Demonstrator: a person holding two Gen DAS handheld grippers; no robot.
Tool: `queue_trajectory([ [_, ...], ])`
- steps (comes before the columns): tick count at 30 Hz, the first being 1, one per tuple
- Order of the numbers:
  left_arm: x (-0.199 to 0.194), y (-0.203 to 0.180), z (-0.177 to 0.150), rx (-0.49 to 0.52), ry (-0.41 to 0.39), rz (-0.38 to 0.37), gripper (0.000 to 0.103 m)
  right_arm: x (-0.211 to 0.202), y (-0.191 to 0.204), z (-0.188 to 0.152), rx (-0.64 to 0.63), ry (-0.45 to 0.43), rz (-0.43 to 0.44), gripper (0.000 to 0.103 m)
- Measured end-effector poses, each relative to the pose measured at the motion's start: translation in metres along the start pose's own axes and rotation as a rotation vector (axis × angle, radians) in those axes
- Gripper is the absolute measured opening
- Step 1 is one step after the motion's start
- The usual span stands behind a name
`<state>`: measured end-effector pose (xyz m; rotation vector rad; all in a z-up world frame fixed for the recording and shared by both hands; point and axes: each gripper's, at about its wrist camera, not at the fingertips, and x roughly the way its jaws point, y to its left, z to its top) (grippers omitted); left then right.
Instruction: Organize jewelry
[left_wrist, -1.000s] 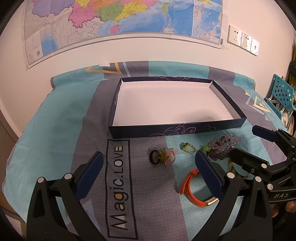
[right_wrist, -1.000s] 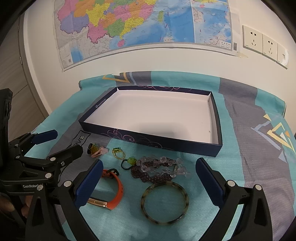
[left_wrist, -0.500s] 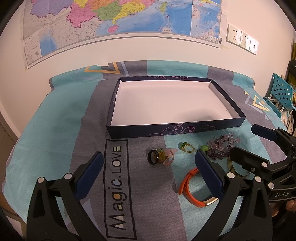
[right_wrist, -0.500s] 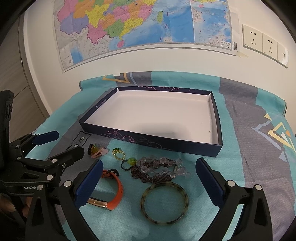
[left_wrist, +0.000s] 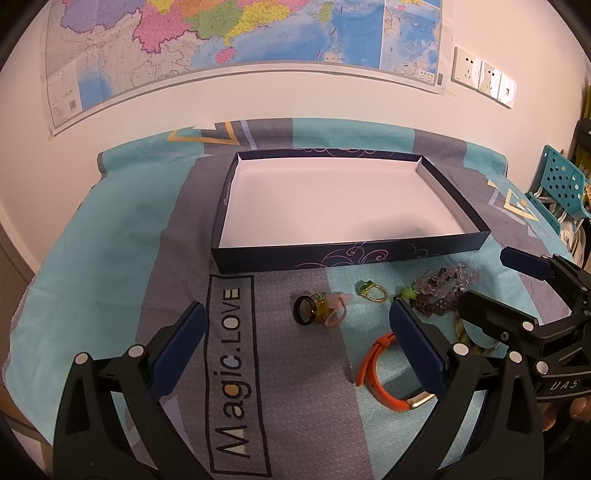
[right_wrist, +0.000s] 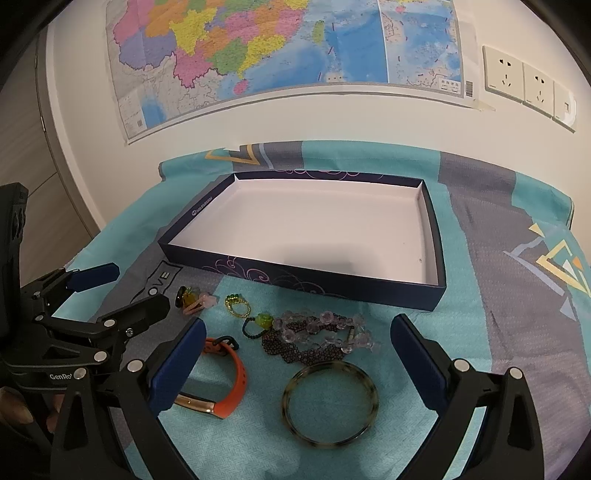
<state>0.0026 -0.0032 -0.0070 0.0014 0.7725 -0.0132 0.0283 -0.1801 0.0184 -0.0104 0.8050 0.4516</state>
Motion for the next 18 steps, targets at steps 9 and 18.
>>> queue_trajectory([
  [9,0.0006,-0.0008,-0.0008,0.001,0.001,-0.002,0.097,-0.0001,-0.0001,0.0002,0.004,0.000,-0.001,0.097],
  [18,0.0022,-0.0039,-0.0040,0.005,0.005,-0.008,0.097,-0.0003,-0.0009,-0.0002,0.011,0.001,0.002,0.097],
])
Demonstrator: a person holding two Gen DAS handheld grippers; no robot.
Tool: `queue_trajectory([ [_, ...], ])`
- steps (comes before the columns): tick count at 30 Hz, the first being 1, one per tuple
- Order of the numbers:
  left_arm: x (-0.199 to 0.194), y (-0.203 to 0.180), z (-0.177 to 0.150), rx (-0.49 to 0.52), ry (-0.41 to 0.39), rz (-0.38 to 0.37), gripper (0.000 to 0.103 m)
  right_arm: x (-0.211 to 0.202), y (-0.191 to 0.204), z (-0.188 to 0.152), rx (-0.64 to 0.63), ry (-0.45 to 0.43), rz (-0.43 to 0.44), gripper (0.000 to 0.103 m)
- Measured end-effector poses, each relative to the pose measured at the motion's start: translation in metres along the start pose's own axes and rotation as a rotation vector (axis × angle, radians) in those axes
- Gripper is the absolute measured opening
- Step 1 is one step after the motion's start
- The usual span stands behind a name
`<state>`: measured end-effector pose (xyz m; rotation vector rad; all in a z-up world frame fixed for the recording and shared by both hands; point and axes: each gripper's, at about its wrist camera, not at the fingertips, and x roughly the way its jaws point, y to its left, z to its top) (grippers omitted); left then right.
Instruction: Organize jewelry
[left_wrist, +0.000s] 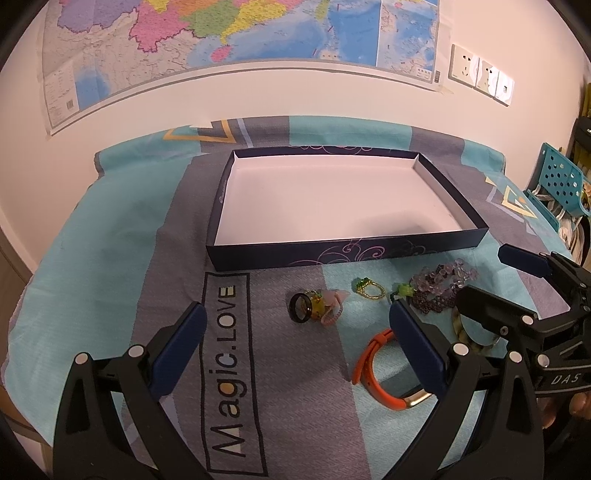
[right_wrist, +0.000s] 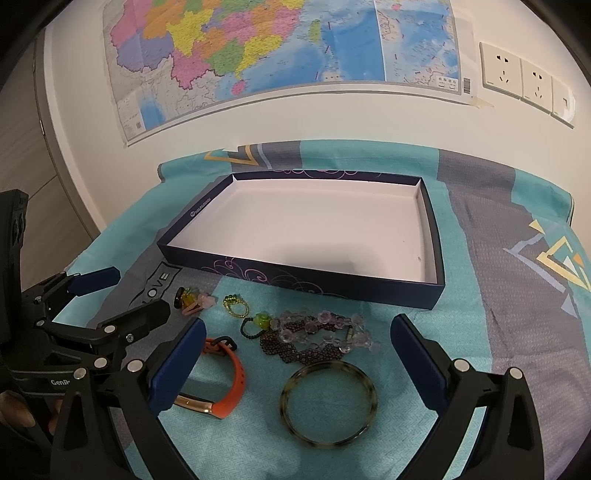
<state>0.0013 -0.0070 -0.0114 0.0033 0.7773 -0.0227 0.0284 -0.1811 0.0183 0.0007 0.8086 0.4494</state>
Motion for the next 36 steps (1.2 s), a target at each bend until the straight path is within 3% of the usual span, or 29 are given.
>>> queue_trajectory([
  [27,-0.001,0.001,0.001,0.007,0.010,-0.032,0.097,0.000,-0.004,0.001,0.009,-0.003,0.015,0.097],
  [36,-0.004,-0.002,-0.004,0.054,0.020,-0.114,0.096,-0.001,-0.024,-0.007,0.042,0.037,0.041,0.097],
])
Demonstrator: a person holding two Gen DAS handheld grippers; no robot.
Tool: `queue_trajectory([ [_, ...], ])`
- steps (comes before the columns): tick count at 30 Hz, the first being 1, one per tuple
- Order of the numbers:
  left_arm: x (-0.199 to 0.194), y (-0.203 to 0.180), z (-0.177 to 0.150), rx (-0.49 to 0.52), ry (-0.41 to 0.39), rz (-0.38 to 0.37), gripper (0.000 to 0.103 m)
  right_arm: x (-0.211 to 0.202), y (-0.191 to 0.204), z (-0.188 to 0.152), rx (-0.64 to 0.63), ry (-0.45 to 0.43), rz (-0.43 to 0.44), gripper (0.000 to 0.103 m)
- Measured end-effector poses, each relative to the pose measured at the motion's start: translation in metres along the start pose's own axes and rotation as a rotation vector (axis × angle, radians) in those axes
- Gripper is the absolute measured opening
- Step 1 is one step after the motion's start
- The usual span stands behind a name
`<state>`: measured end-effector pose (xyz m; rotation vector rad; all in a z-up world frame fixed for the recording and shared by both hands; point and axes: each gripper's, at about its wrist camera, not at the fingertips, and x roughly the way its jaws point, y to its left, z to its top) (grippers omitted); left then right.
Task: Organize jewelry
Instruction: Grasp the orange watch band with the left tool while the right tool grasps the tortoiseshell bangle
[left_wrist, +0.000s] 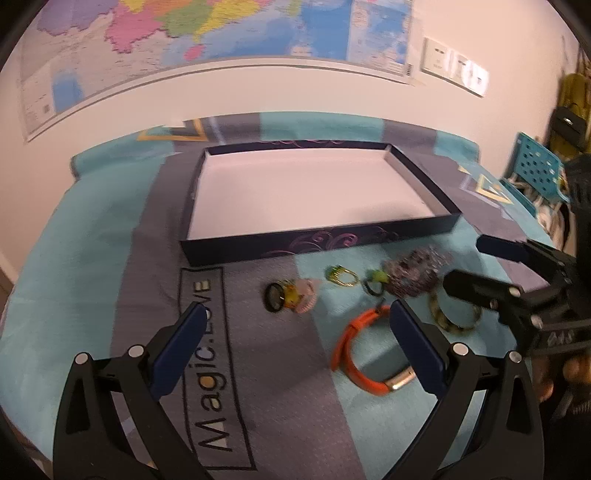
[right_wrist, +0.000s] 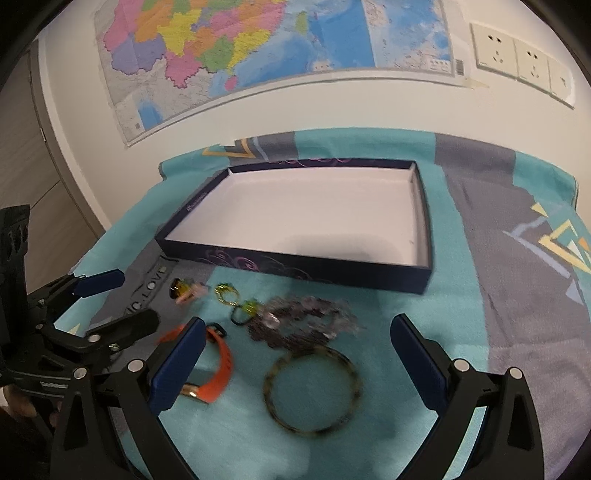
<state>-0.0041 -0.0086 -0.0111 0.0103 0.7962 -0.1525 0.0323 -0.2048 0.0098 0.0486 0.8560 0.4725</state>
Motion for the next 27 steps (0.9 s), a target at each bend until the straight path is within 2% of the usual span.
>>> queue_trajectory([
  [2,0.001,-0.001,-0.002,0.014,0.014,-0.031,0.088,-0.001,-0.008,-0.004,0.012,0.014,0.004,0.095],
  [5,0.006,-0.001,-0.006,0.027,0.052,-0.088,0.080,-0.001,-0.020,-0.010,0.034,0.039,0.013,0.088],
  [7,0.009,-0.001,-0.009,0.027,0.074,-0.129,0.072,0.000,-0.027,-0.013,0.043,0.059,0.019,0.078],
  [9,0.012,-0.002,-0.013,0.025,0.095,-0.166,0.068,0.002,-0.029,-0.017,0.043,0.079,0.022,0.070],
  [15,0.020,-0.007,-0.019,0.046,0.138,-0.218,0.053,0.009,-0.023,-0.022,-0.002,0.118,0.031,0.045],
  [18,0.022,-0.008,-0.019,0.044,0.151,-0.242,0.048,0.011,-0.015,-0.023,-0.056,0.127,-0.005,0.036],
  [20,0.025,-0.007,-0.020,0.036,0.167,-0.259,0.038,0.012,-0.015,-0.022,-0.074,0.131,-0.027,0.028],
  [22,0.027,-0.008,-0.020,0.041,0.180,-0.257,0.035,0.013,-0.017,-0.022,-0.079,0.135,-0.037,0.013],
  [24,0.027,-0.010,-0.019,0.055,0.182,-0.246,0.029,0.013,-0.020,-0.021,-0.070,0.136,-0.036,0.007],
  [27,0.028,-0.011,-0.018,0.058,0.188,-0.239,0.017,0.013,-0.021,-0.020,-0.061,0.137,-0.028,0.006],
])
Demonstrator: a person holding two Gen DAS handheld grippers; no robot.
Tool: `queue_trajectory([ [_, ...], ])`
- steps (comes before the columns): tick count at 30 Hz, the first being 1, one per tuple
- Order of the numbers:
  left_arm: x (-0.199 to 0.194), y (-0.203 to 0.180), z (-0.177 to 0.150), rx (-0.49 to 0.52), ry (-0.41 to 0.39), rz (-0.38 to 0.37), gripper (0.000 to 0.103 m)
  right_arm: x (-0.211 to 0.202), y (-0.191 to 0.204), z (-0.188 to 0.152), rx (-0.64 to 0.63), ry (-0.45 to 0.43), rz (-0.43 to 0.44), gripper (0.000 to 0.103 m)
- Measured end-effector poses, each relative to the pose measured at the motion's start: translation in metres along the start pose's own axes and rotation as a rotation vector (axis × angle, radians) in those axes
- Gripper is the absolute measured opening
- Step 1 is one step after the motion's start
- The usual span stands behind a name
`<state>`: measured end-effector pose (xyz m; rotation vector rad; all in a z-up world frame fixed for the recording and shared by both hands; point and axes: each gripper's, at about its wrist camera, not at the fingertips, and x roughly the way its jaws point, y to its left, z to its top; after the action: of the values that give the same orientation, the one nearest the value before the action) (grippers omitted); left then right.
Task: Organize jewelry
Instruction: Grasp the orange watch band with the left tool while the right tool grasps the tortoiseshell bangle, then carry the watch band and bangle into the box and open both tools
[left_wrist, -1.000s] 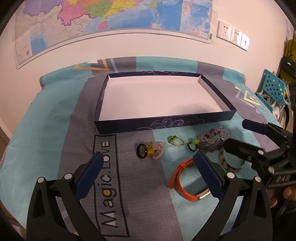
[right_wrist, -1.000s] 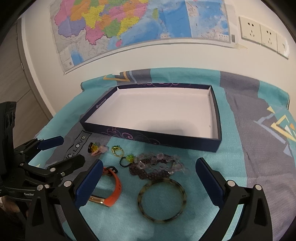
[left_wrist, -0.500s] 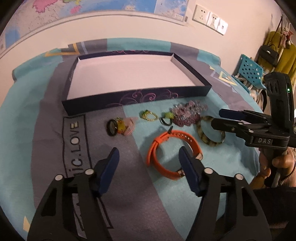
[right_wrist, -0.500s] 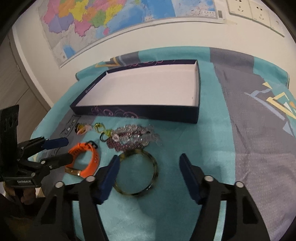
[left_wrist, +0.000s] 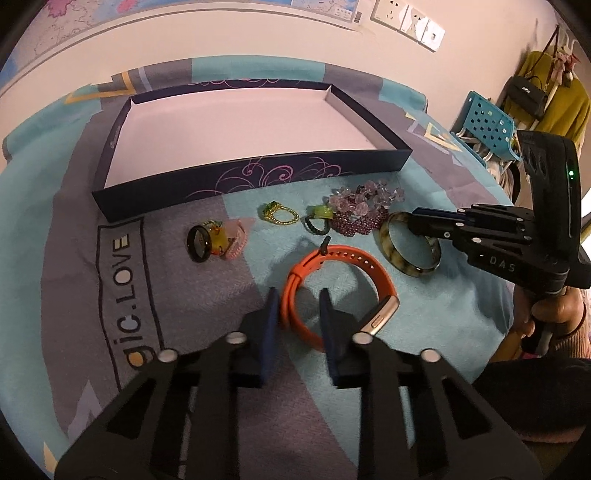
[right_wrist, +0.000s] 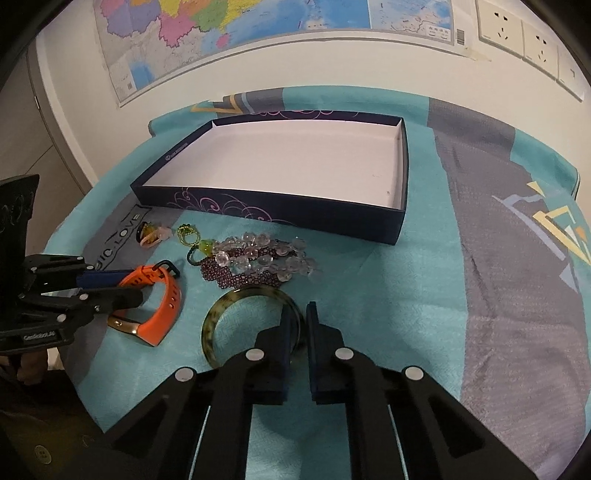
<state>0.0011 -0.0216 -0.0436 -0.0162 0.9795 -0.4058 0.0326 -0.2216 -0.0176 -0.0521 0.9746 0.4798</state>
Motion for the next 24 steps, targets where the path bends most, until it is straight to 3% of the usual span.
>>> queue_trajectory([
  [3,0.000,0.004,0.002,-0.010,-0.002,0.009,0.010,-0.002,-0.003,0.000,0.018,-0.004,0.033,0.006],
  [14,-0.031,0.014,0.018,0.010,-0.096,0.004,0.010,-0.026,-0.007,0.017,0.040,-0.079,0.103,0.006],
  [24,-0.047,0.037,0.073,0.016,-0.192,0.067,0.010,-0.022,-0.016,0.078,0.018,-0.167,0.087,0.006],
])
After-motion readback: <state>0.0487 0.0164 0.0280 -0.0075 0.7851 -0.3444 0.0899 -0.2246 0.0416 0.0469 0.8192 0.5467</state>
